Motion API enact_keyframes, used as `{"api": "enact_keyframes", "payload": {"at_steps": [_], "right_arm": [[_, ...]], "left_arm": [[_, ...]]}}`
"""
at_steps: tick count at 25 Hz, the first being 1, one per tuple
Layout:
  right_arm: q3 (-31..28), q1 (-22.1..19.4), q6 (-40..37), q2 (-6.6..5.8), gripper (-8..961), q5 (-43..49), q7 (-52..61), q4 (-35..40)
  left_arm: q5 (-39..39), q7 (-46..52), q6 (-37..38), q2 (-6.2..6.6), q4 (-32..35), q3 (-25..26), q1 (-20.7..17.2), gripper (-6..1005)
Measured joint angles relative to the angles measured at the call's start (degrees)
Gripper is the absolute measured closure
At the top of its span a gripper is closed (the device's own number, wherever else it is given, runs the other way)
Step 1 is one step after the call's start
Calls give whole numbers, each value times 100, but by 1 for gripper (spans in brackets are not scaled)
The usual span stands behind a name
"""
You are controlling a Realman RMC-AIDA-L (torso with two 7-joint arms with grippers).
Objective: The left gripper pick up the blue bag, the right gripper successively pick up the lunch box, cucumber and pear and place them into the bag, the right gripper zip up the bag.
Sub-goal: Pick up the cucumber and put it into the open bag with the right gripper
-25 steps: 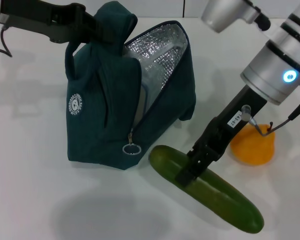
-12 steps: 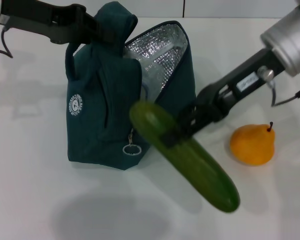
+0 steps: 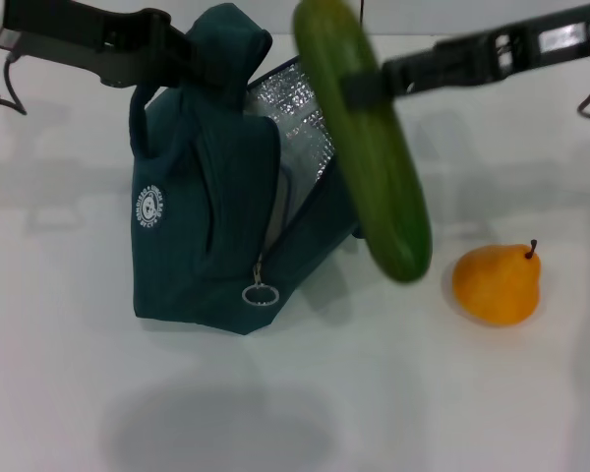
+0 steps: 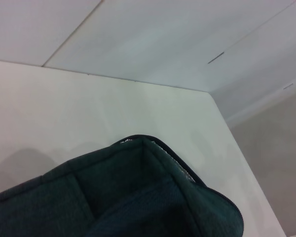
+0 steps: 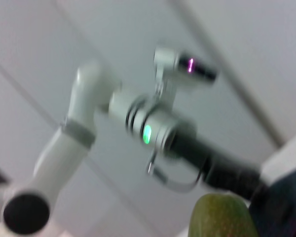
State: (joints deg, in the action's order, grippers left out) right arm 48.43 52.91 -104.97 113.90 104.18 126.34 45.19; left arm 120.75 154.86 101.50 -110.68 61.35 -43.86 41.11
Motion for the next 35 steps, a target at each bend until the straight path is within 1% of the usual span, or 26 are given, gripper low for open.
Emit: {"api": "enact_keyframes", "payload": {"at_steps": [2, 4, 8, 10, 12, 16, 22, 28, 33, 35], "right_arm": [[-58, -218, 225, -7, 341, -321, -248, -2], [-62, -406, 470, 11, 341, -564, -515, -3], [-51, -666, 799, 124, 341, -958, -1080, -90], [12, -707, 934, 158, 341, -1204, -1424, -273], [64, -699, 1016, 164, 341, -1328, -1605, -430], [302, -606, 1448, 198, 341, -1689, -2240, -903], [1295, -561, 2155, 216, 340, -2663, -3024, -1205], [2220, -544, 2629, 228, 340, -3665, -3667, -1630], [2894, -633, 2981, 230, 341, -3959, -3901, -1700], [3059, -684, 3064, 230, 341, -4017, -4028, -1703]], "left_arm": [[-3, 0, 1, 1, 0, 0, -7, 957], [-9, 0, 6, 10, 0, 0, -28, 957], [-6, 0, 12, 17, 0, 0, -41, 958], [-6, 0, 12, 18, 0, -1, -42, 958], [-5, 0, 12, 18, 0, -10, -42, 958], [-3, -4, 11, 11, 0, -21, -42, 958], [-3, -31, 10, 8, 0, -25, -42, 958], [-3, -72, 10, 11, 1, -12, -42, 958], [-3, -88, 10, 12, 1, -1, -48, 958], [-6, -89, 10, 12, 0, 0, -49, 958]]}}
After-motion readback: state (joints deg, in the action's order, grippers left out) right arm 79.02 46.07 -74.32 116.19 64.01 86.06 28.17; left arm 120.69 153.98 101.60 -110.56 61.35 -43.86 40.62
